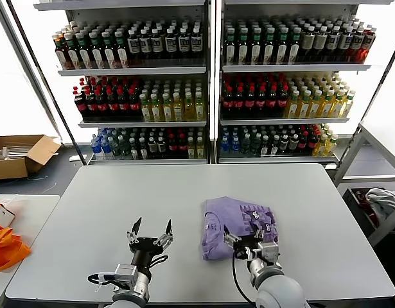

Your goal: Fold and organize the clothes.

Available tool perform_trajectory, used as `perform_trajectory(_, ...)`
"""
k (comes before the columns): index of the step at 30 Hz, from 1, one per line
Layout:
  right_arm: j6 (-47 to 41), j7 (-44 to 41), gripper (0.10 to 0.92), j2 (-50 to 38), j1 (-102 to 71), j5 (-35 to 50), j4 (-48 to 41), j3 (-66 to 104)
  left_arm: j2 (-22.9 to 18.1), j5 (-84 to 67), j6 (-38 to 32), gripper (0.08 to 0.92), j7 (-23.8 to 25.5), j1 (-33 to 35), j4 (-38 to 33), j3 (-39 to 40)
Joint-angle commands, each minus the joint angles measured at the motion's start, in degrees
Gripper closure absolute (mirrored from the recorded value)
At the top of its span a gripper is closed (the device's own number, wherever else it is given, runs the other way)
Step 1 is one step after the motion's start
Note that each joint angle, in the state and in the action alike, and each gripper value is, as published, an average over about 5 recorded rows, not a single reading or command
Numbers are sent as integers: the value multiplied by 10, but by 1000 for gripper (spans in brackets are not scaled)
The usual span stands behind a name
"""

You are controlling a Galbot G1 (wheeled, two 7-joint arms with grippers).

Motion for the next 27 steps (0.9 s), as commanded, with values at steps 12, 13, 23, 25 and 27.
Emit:
perform_trajectory(12, 2, 56, 203, 82, 166, 2, -220, -20, 2, -4, 9, 177, 2, 9, -10, -9)
perform_trajectory(13, 1, 56, 203, 83, 164, 4, -223, -20, 2, -6, 10, 177, 3, 7, -10, -9)
perform_trajectory(23, 1, 53, 203, 88, 143, 9, -227, -20, 5, -11, 12, 177, 4, 3, -6, -10)
perform_trajectory(25, 1, 53, 203, 87, 143, 10, -224, -20, 5, -12, 12, 177, 3, 2, -6, -11)
perform_trajectory(27, 4, 51, 203, 86, 143, 9, -218, -19, 5, -13, 12, 177, 3, 2, -8, -11)
